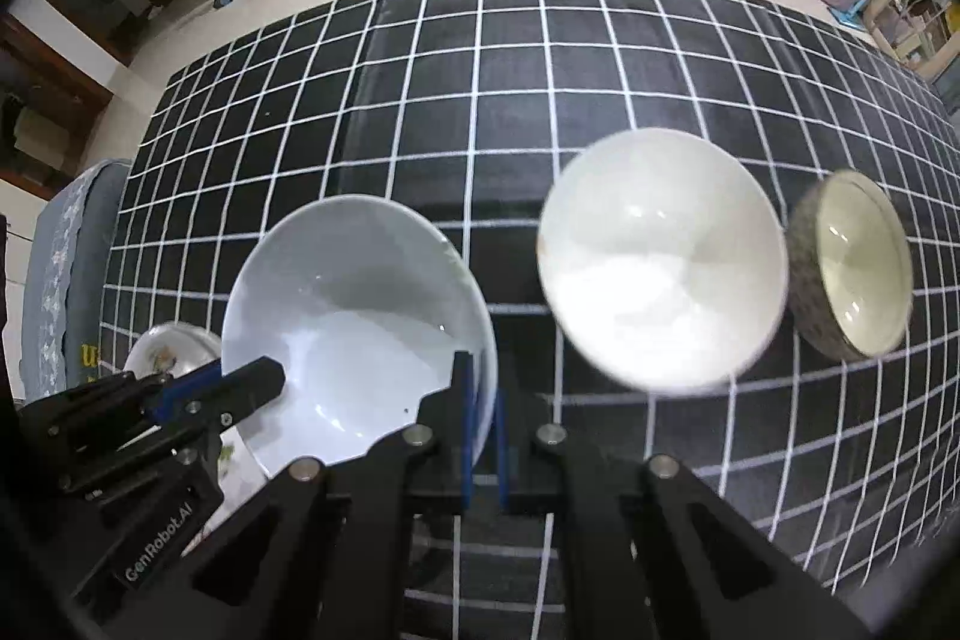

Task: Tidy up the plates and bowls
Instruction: 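Move the right gripper to the large white bowl and grasp its rim, then carry the large white bowl beside the plate stack and lower it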

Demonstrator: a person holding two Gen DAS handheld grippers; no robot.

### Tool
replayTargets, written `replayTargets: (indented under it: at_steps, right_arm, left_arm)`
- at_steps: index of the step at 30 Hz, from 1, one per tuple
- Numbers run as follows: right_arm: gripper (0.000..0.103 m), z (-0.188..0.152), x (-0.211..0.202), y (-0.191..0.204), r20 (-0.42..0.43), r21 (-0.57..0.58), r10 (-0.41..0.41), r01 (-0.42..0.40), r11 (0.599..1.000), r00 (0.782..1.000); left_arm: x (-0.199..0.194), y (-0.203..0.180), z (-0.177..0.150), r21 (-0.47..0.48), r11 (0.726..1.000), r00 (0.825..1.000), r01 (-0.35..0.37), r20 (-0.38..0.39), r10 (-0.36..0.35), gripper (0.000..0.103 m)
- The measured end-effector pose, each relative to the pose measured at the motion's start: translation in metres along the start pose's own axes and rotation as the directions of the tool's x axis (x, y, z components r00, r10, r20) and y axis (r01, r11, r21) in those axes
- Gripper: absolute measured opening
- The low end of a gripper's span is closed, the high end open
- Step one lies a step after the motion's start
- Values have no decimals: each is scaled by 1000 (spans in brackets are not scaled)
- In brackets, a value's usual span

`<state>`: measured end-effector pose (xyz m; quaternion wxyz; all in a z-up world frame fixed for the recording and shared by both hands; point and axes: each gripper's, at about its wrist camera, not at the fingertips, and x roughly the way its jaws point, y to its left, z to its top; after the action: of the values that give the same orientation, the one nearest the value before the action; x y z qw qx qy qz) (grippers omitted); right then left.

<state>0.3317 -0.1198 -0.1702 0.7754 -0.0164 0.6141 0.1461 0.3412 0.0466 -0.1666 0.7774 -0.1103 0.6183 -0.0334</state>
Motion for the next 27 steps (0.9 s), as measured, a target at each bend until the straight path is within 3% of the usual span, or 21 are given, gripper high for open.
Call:
replayTargets:
  at_steps: [7, 15, 27]
  right_arm:
    - [8, -39, -23, -13, 2, 9, 2, -2, 1000, 1000]
    - [8, -67, -10, -15, -26, 27, -3, 4, 1000, 1000]
    - [8, -90, 16, -32, -81, 50, -7, 11, 999, 997]
  left_arm:
    - [-19, -13, -35, 15, 1000, 1000, -10, 14, 9, 9]
    - [-10, -19, -72, 23, 1000, 1000, -10, -15, 10, 9]
    - [19, -30, -100, 44, 999, 997, -30, -63, 33, 9]
